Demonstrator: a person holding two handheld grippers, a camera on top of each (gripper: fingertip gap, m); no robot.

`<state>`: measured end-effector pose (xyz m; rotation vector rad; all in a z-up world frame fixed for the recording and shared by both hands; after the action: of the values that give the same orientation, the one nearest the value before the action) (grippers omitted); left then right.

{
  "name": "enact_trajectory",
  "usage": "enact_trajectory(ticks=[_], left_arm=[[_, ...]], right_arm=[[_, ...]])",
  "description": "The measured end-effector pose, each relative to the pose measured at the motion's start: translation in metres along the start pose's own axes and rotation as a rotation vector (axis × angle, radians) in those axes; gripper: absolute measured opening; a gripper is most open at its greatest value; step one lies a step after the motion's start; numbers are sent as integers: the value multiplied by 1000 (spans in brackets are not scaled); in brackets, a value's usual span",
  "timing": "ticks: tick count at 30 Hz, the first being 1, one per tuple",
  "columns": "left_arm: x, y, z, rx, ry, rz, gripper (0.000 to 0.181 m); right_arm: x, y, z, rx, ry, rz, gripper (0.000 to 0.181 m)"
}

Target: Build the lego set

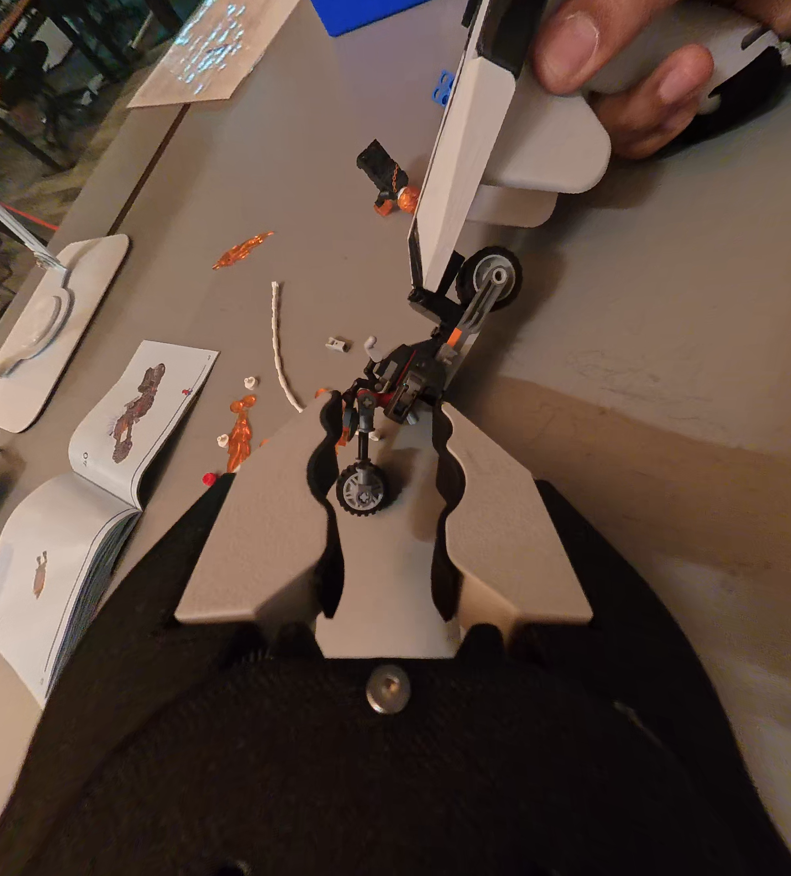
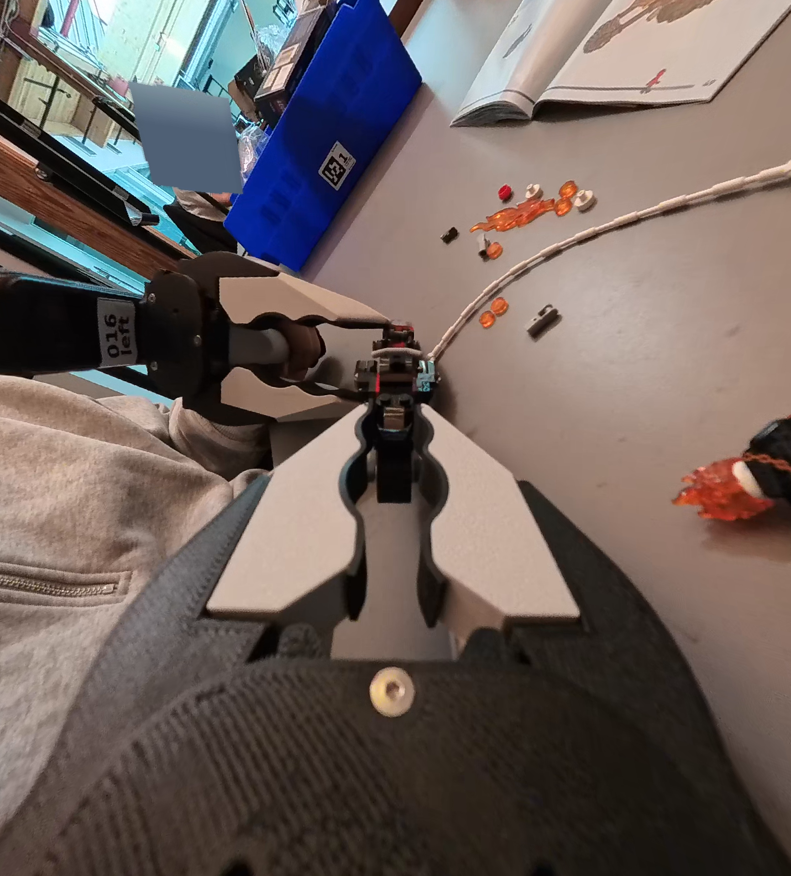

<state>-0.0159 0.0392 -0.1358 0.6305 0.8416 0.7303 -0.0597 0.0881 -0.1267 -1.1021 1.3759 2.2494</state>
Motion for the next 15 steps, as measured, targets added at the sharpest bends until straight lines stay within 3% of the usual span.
enact_trajectory(ticks=[15], left_arm=[[3,-4,-2,-35,29,-73,36]], right_arm=[[2,-3,-2,-29,-24,4,13]])
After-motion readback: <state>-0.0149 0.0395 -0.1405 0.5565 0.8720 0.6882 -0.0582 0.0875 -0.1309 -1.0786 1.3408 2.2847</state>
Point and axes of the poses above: each gripper's, where its closed fingertips meet, z back along the fingers, y out of its top, x = y × z across the jaws, the point moved 2 cm from there along z, back along the fingers, and after that the axes turned 3 degrees about y, right-handed, at the moved point
